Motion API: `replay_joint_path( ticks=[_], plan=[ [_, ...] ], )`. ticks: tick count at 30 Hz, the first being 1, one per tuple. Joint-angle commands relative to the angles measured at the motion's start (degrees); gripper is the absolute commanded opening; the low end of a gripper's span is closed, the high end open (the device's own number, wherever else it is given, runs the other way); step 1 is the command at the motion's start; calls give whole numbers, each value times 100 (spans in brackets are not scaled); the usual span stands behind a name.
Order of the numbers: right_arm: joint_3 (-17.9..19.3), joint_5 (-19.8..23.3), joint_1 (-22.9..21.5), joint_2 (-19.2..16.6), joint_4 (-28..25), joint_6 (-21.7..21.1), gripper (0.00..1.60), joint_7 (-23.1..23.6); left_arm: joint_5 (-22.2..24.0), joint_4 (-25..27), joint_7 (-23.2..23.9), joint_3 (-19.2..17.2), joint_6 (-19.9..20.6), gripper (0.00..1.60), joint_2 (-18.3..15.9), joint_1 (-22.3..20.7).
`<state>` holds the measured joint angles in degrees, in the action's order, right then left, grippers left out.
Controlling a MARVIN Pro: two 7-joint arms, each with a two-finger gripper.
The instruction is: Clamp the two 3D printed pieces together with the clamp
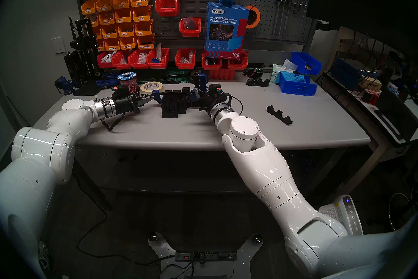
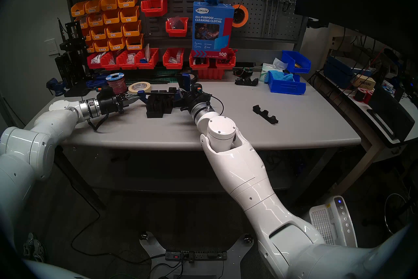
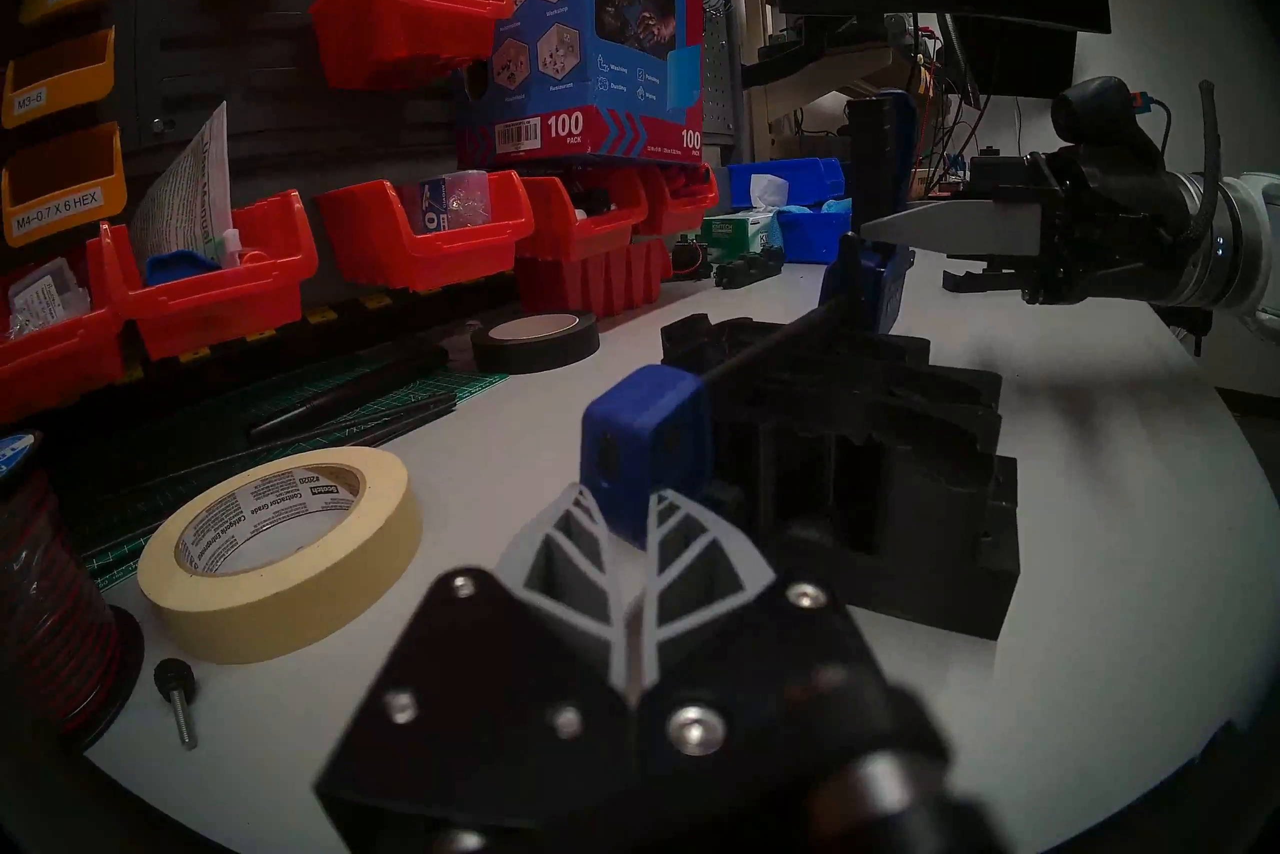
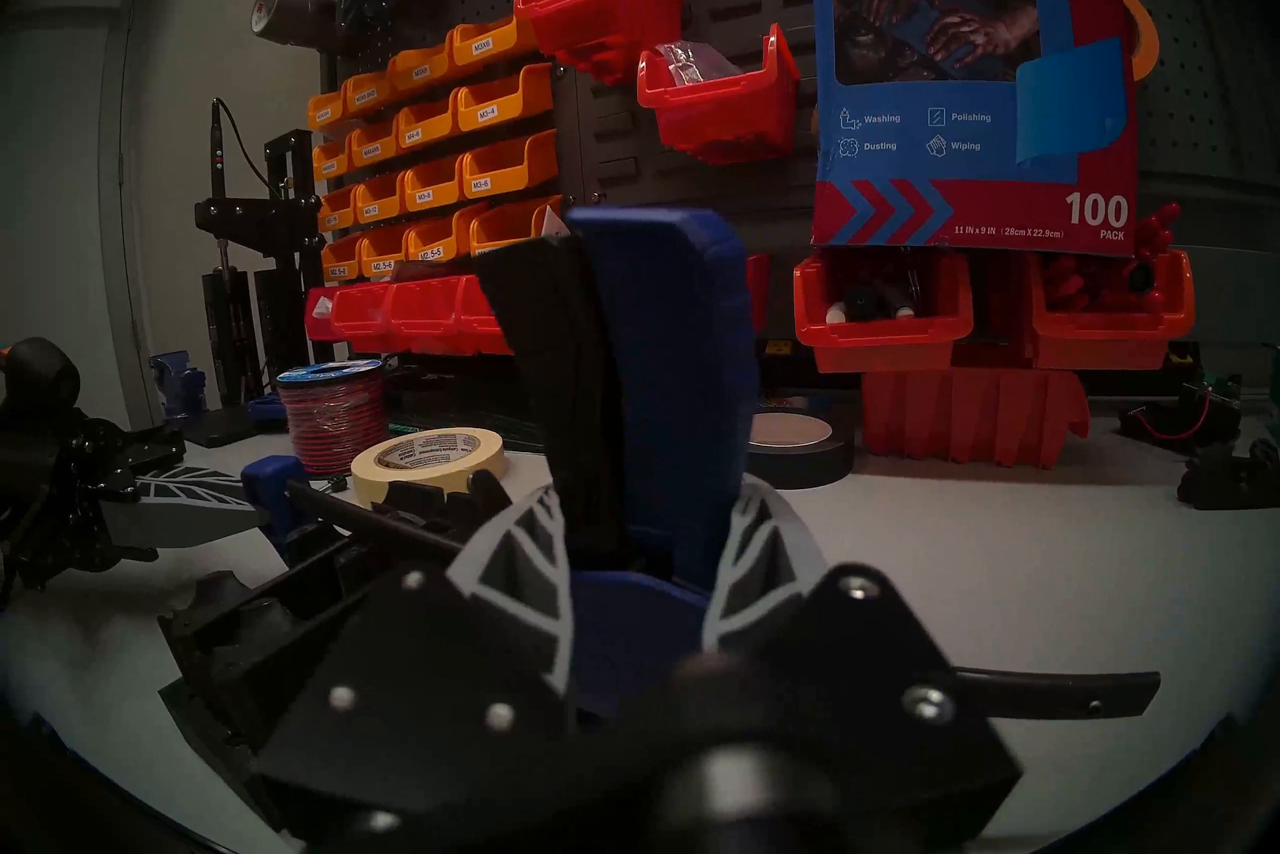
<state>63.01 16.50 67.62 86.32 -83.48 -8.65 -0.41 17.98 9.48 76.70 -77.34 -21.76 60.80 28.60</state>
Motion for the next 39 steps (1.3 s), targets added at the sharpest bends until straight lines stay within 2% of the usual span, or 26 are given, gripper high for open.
replay_joint_path(
  ticks=[1, 37, 38, 39],
  plan=[
    [-237, 52, -215, 193, -276, -6, 0, 256, 53, 183, 103, -34, 2, 0, 209, -306],
    [-384, 258, -261, 20, -226, -87, 0, 304, 0, 179, 107, -85, 4, 0, 215, -309],
    [-387, 264, -262, 15, -226, -89, 6, 304, -1, 179, 108, -87, 4, 0, 216, -309],
    [-389, 268, -264, 11, -225, -90, 25, 303, -2, 179, 108, -88, 4, 0, 216, -309]
  ],
)
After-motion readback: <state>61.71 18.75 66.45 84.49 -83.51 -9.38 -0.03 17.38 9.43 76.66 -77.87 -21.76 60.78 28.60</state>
